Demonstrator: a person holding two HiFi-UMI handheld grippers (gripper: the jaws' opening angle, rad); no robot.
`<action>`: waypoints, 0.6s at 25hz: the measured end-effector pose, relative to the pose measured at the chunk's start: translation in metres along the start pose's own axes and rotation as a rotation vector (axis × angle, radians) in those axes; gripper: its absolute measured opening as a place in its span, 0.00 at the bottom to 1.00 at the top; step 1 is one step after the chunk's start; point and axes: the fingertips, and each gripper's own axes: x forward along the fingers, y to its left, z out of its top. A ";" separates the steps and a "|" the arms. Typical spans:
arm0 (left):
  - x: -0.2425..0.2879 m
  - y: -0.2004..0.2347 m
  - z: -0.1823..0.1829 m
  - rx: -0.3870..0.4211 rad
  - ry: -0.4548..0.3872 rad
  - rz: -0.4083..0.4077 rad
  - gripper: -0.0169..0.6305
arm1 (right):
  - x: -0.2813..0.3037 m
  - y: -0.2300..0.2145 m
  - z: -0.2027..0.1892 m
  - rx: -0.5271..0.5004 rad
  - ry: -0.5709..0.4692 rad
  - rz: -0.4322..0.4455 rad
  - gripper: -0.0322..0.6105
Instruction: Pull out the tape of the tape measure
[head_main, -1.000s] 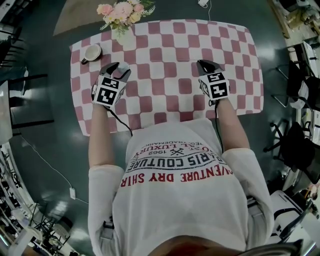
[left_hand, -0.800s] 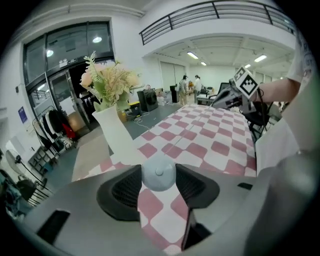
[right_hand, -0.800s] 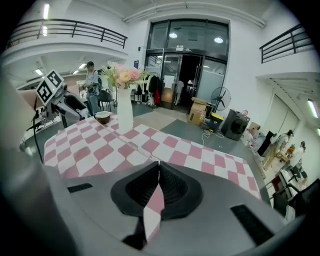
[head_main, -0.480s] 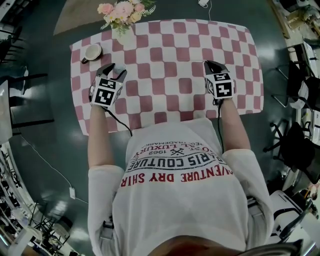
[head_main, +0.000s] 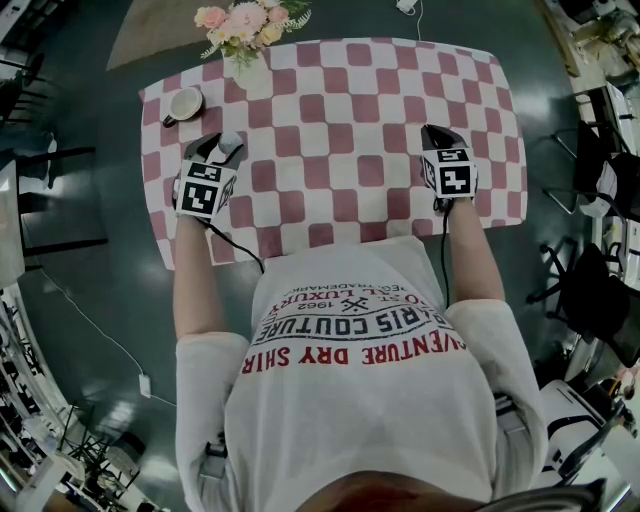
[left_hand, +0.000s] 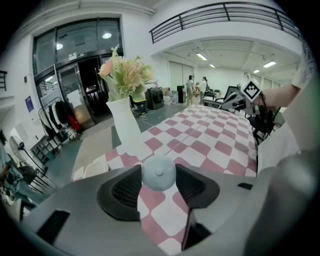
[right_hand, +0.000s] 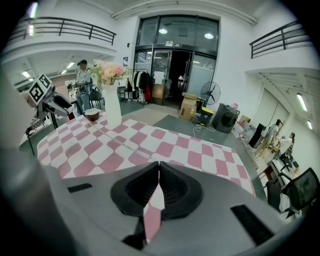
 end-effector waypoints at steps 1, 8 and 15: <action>0.001 0.000 -0.002 0.009 0.012 0.007 0.38 | 0.001 0.001 -0.001 -0.005 0.003 -0.003 0.10; 0.010 -0.006 -0.021 0.032 0.063 -0.003 0.38 | 0.005 0.009 -0.010 -0.003 0.028 0.002 0.10; 0.021 -0.020 -0.024 -0.012 0.054 -0.067 0.38 | 0.013 0.028 -0.018 -0.002 0.050 0.047 0.10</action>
